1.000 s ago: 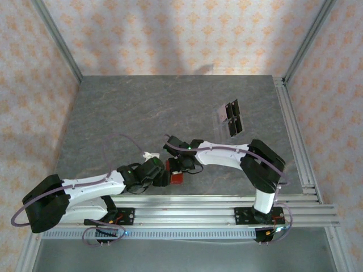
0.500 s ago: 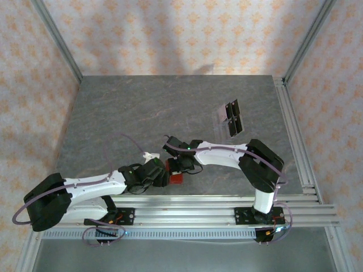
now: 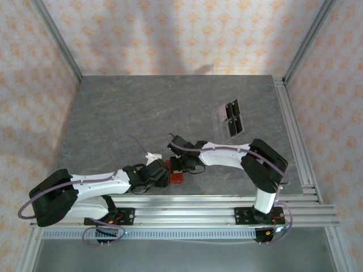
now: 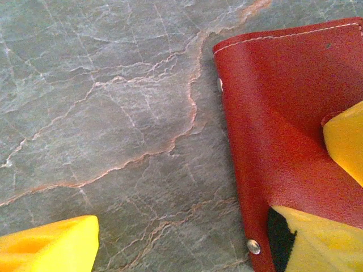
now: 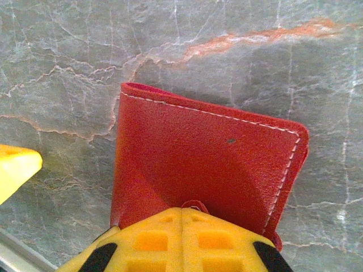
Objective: Put the credit cards into the card holder
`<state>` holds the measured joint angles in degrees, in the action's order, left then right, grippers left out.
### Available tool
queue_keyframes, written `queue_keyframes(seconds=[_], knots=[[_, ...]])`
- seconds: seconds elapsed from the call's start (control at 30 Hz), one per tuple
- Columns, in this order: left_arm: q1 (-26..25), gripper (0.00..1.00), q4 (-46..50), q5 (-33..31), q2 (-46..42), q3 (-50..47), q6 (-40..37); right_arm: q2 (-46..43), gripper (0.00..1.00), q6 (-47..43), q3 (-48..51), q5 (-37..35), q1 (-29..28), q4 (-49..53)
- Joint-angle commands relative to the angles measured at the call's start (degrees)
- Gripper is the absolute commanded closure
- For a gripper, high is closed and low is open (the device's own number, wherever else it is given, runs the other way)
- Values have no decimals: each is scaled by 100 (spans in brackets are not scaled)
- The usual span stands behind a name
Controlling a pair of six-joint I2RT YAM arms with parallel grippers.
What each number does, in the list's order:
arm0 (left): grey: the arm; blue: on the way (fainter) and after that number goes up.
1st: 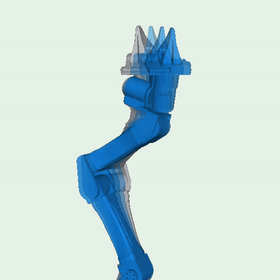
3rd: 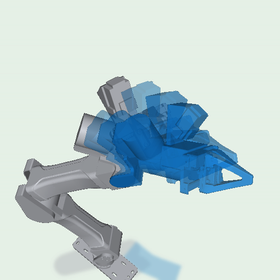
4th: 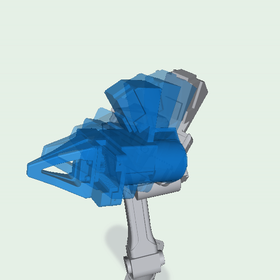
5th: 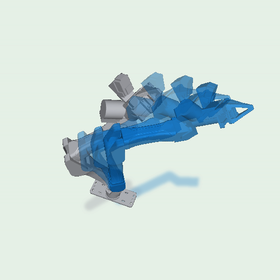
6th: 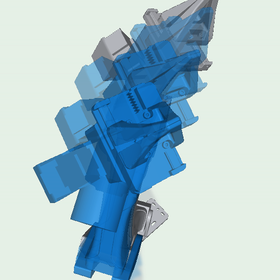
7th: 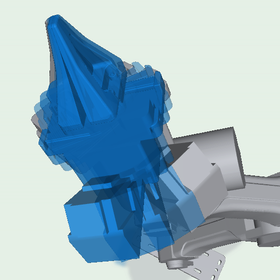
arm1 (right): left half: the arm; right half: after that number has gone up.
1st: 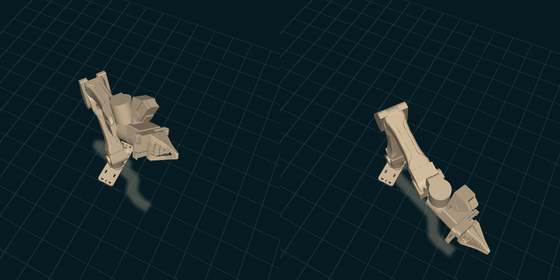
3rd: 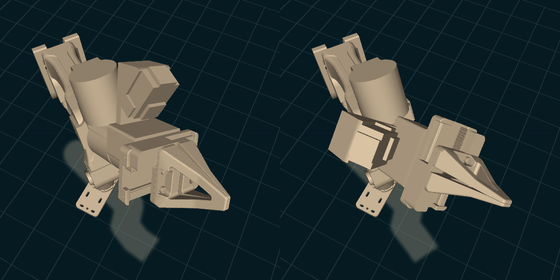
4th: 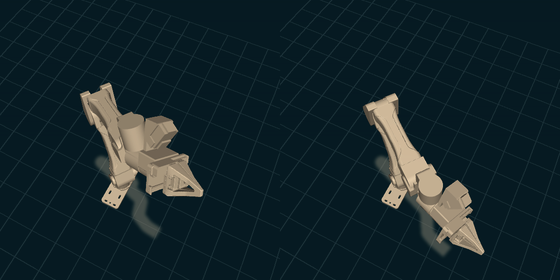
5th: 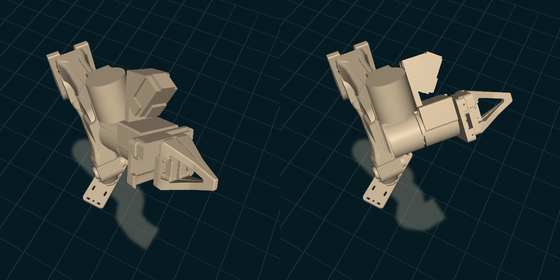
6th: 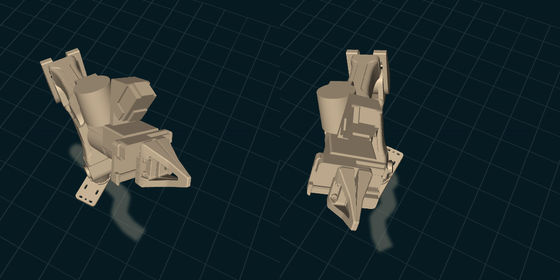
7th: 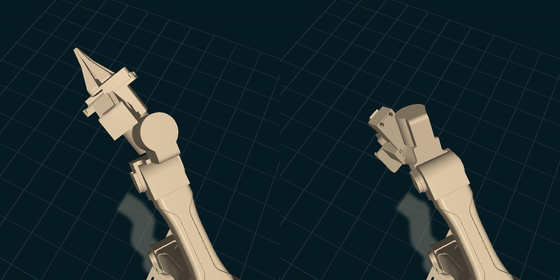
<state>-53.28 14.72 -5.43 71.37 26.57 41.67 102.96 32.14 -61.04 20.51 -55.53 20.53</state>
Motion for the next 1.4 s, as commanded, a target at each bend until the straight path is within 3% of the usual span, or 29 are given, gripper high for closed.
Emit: queue_keyframes(seconds=[0.0,0.47,0.53,0.63,0.77,0.9,1.03,1.1,1.13,1.23,1.37], knots=[[-42,23,36,12,324,-108,-71,712,100,172,623,-708,261,525],[-71,25,5,-24,432,-43,-58,487,100,269,859,-504,317,408],[-76,25,50,-56,412,-16,-45,364,94,229,635,-428,316,457],[-75,24,123,-142,356,54,-27,216,75,83,60,-308,315,622],[-75,23,256,-229,326,194,-3,165,58,-103,-877,-285,315,859],[-74,21,403,-385,91,291,43,183,48,-152,-1567,-353,341,1011],[-76,14,821,-700,-343,559,44,-23,37,-90,-1830,-602,507,1080],[-60,7,1141,-970,-615,823,26,-253,23,-45,-1828,-751,710,1108],[-49,4,1345,-1128,-721,971,25,-387,21,-47,-1820,-816,800,1119],[117,0,1837,-1639,-1005,1484,-107,-896,4,-140,-1804,-1112,1142,1232],[886,0,2460,-2093,-1123,2283,-441,-1767,1,-323,-1553,-1417,1791,1286]])
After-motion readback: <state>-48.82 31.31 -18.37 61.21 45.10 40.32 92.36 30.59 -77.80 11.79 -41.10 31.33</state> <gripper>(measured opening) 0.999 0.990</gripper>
